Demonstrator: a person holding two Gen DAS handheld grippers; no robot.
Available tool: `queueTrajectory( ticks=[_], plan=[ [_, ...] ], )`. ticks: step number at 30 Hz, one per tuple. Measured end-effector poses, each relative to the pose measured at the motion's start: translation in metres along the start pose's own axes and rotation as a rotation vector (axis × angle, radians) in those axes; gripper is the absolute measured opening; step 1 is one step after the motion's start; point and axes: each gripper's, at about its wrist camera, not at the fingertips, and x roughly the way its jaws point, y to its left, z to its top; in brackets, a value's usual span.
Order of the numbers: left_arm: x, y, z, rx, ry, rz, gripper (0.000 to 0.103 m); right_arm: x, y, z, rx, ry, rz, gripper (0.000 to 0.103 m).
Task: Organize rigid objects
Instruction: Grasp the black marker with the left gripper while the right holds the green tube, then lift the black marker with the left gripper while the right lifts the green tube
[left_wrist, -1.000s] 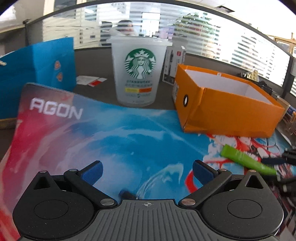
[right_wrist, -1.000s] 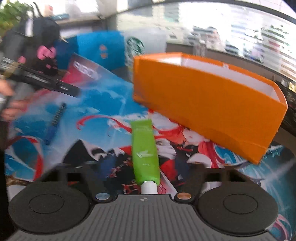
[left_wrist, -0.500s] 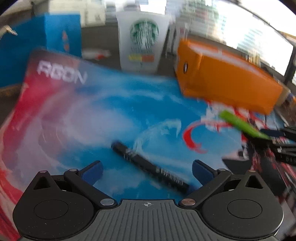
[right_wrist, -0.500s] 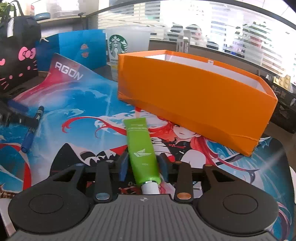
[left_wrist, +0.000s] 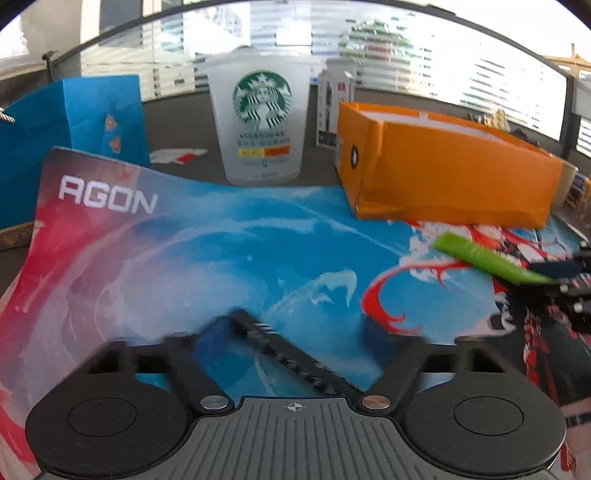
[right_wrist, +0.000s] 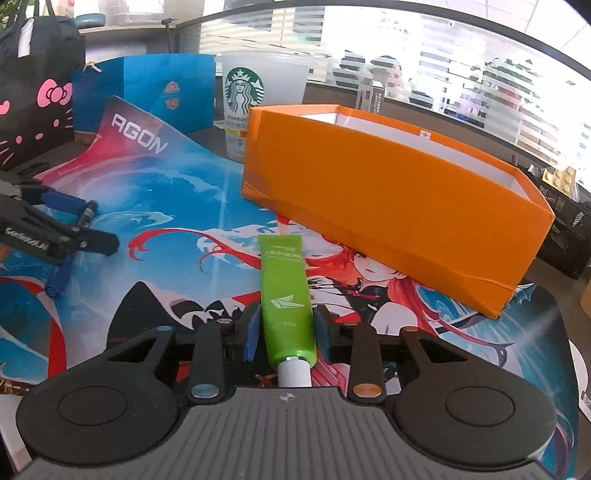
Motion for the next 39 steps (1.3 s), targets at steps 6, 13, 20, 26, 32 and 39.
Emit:
queueTrajectory(
  ticks=[6, 13, 20, 26, 32, 39],
  plan=[
    [0.007, -0.001, 0.005, 0.03, -0.014, -0.018, 0.012, 0.003, 0.01, 0.003, -0.002, 0.0, 0.015, 0.029],
    [0.016, -0.011, 0.016, 0.023, 0.01, -0.11, 0.011, 0.009, 0.02, 0.009, -0.019, -0.003, -0.001, 0.028],
    [0.014, -0.021, 0.024, 0.024, -0.009, -0.196, 0.011, -0.001, 0.018, 0.013, -0.021, -0.038, -0.039, 0.026],
    [0.004, -0.028, 0.033, 0.046, -0.057, -0.229, 0.011, -0.013, 0.015, 0.019, -0.027, -0.06, -0.056, 0.02],
    [0.013, -0.038, 0.028, 0.062, -0.015, -0.258, 0.011, 0.0, 0.016, 0.009, -0.019, -0.014, -0.055, 0.018],
    [0.027, -0.039, 0.021, 0.051, 0.036, -0.287, 0.011, 0.005, 0.008, 0.006, 0.015, 0.003, -0.043, 0.018]
  ],
)
